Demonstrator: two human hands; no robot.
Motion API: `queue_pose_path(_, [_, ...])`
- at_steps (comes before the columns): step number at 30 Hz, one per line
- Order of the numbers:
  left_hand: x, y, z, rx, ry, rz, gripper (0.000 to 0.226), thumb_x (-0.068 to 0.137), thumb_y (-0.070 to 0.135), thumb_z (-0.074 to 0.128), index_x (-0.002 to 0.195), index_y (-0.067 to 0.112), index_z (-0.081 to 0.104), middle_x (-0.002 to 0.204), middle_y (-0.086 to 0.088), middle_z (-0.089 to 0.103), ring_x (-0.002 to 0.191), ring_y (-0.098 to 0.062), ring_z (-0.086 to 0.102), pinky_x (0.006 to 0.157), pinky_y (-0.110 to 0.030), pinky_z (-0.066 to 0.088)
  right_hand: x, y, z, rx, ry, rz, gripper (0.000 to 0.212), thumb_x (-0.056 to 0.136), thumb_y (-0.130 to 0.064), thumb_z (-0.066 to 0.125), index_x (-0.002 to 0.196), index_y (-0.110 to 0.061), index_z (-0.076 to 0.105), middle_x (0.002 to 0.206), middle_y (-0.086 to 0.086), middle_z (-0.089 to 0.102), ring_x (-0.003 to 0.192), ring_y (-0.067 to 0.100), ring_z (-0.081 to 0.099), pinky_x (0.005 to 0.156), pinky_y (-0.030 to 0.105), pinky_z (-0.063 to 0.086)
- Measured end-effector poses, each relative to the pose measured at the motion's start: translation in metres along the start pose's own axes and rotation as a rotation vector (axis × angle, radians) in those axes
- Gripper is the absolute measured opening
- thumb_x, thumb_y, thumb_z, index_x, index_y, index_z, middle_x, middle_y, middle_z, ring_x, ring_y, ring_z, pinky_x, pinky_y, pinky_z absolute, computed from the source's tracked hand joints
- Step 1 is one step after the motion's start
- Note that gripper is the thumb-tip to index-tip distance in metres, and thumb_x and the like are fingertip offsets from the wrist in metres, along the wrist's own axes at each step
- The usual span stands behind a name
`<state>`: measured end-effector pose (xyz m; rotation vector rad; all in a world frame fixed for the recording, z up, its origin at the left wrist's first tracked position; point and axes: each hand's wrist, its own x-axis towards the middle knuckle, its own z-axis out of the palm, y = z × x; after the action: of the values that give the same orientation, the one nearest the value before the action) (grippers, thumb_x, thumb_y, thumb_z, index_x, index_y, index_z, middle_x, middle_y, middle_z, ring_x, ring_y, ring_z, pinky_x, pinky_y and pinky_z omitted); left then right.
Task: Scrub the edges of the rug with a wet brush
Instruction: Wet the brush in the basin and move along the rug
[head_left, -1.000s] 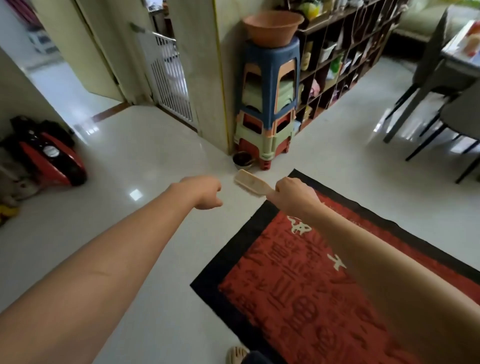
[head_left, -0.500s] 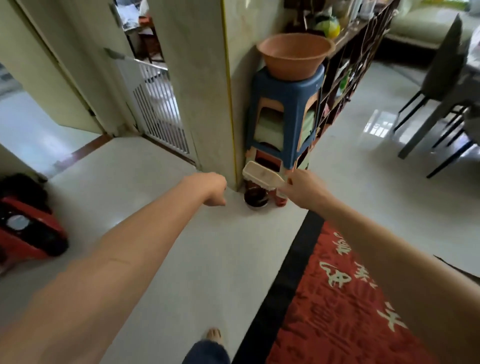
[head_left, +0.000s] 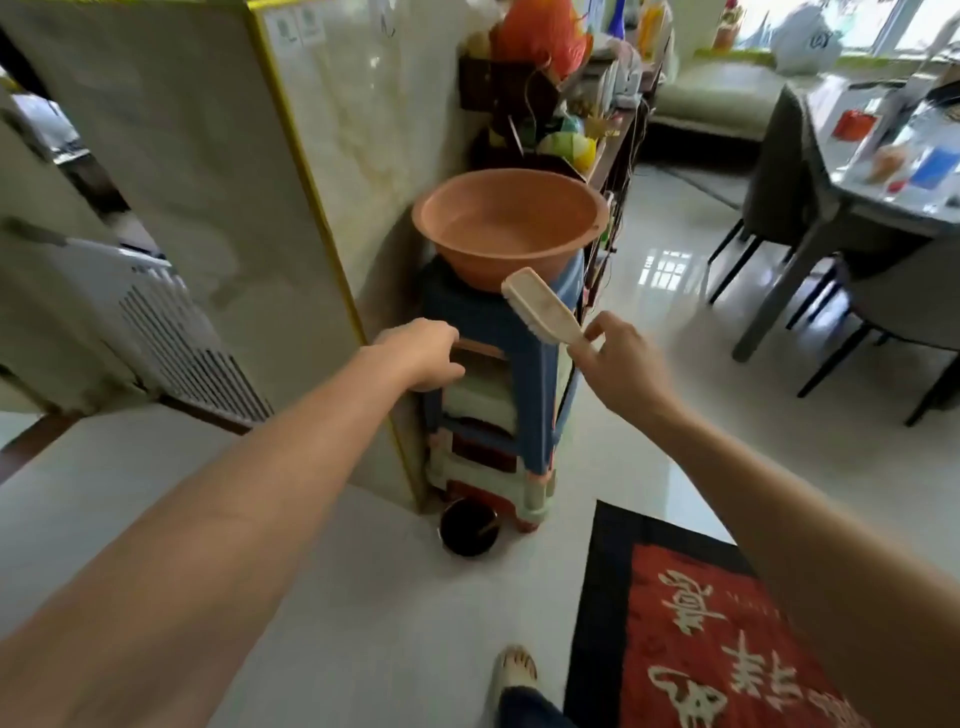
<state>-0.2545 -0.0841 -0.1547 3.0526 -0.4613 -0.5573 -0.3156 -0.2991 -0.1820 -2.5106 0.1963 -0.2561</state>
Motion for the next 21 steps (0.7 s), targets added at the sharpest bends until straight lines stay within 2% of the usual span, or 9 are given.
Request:
queue_pose_path(5, [0.107, -0.031, -0.044, -0.133, 0.134, -0.028, 0.060, 0.097, 0.040, 0.055, 0.149, 0.017, 0.036, 0.153, -0.007, 0.037, 0.137, -0.027, 0.040, 0.109, -0.043, 0.040, 0.130, -0.011, 0.003, 0.038, -0.011, -0.035, 0.011, 0.093, -0.032, 0.055, 0.092, -0.021, 0.054, 0.082, 0.000, 0.061, 0.071, 0.020, 0.058, 0.061, 0.033, 0.047])
queue_pose_path(9, [0.182, -0.053, -0.058, -0.152, 0.205, -0.015, 0.068, 0.096, 0.053, 0.050, 0.151, 0.015, 0.034, 0.160, -0.010, 0.022, 0.150, -0.031, 0.011, 0.120, -0.043, 0.019, 0.208, -0.015, 0.022, -0.112, -0.002, -0.015, 0.022, 0.094, -0.028, 0.051, 0.084, -0.012, 0.061, 0.083, 0.007, 0.063, 0.075, 0.026, 0.060, 0.069, 0.042, 0.053])
queue_pose_path(10, [0.198, -0.057, -0.062, -0.143, 0.228, -0.001, 0.071, 0.095, 0.056, 0.048, 0.151, 0.014, 0.033, 0.161, -0.011, 0.021, 0.150, -0.030, 0.009, 0.121, -0.043, 0.017, 0.224, -0.017, 0.027, -0.177, 0.004, -0.021, 0.024, 0.095, -0.026, 0.048, 0.081, -0.012, 0.061, 0.081, 0.007, 0.063, 0.074, 0.027, 0.060, 0.069, 0.043, 0.053])
queue_pose_path(12, [0.226, -0.060, -0.072, -0.120, 0.231, 0.042, 0.075, 0.093, 0.062, 0.047, 0.150, 0.014, 0.035, 0.159, -0.010, 0.028, 0.148, -0.028, 0.019, 0.119, -0.040, 0.019, 0.253, -0.020, 0.039, -0.311, -0.018, -0.015, 0.025, 0.096, -0.022, 0.045, 0.084, -0.011, 0.064, 0.082, 0.007, 0.065, 0.075, 0.027, 0.061, 0.071, 0.043, 0.054])
queue_pose_path(14, [0.248, -0.059, -0.079, -0.153, 0.116, 0.112, 0.072, 0.089, 0.065, 0.051, 0.142, 0.016, 0.048, 0.147, -0.006, 0.048, 0.135, -0.025, 0.043, 0.112, -0.040, 0.036, 0.276, -0.024, 0.054, -0.378, -0.062, 0.026, 0.024, 0.095, -0.016, 0.043, 0.089, -0.009, 0.066, 0.087, 0.009, 0.066, 0.079, 0.028, 0.062, 0.072, 0.042, 0.053])
queue_pose_path(16, [0.262, -0.058, -0.079, -0.180, -0.016, 0.206, 0.057, 0.086, 0.063, 0.059, 0.122, 0.020, 0.067, 0.123, 0.002, 0.067, 0.109, -0.017, 0.061, 0.097, -0.038, 0.050, 0.294, -0.029, 0.070, -0.391, -0.099, 0.067, 0.022, 0.096, -0.014, 0.043, 0.095, -0.007, 0.064, 0.093, 0.011, 0.065, 0.084, 0.029, 0.062, 0.072, 0.040, 0.052])
queue_pose_path(19, [0.276, -0.062, -0.075, -0.194, -0.063, 0.315, 0.032, 0.084, 0.053, 0.069, 0.091, 0.024, 0.078, 0.086, 0.013, 0.073, 0.082, -0.007, 0.064, 0.079, -0.034, 0.056, 0.308, -0.033, 0.089, -0.407, -0.160, 0.090, 0.020, 0.096, -0.011, 0.045, 0.102, -0.006, 0.063, 0.102, 0.013, 0.063, 0.089, 0.030, 0.059, 0.069, 0.033, 0.043])
queue_pose_path(21, [0.280, -0.063, -0.078, -0.225, -0.062, 0.347, 0.032, 0.078, 0.056, 0.074, 0.078, 0.024, 0.078, 0.074, 0.015, 0.070, 0.075, -0.006, 0.063, 0.071, -0.032, 0.055, 0.313, -0.031, 0.099, -0.414, -0.191, 0.106, 0.021, 0.097, -0.012, 0.045, 0.106, -0.006, 0.063, 0.106, 0.014, 0.063, 0.092, 0.031, 0.060, 0.068, 0.031, 0.039])
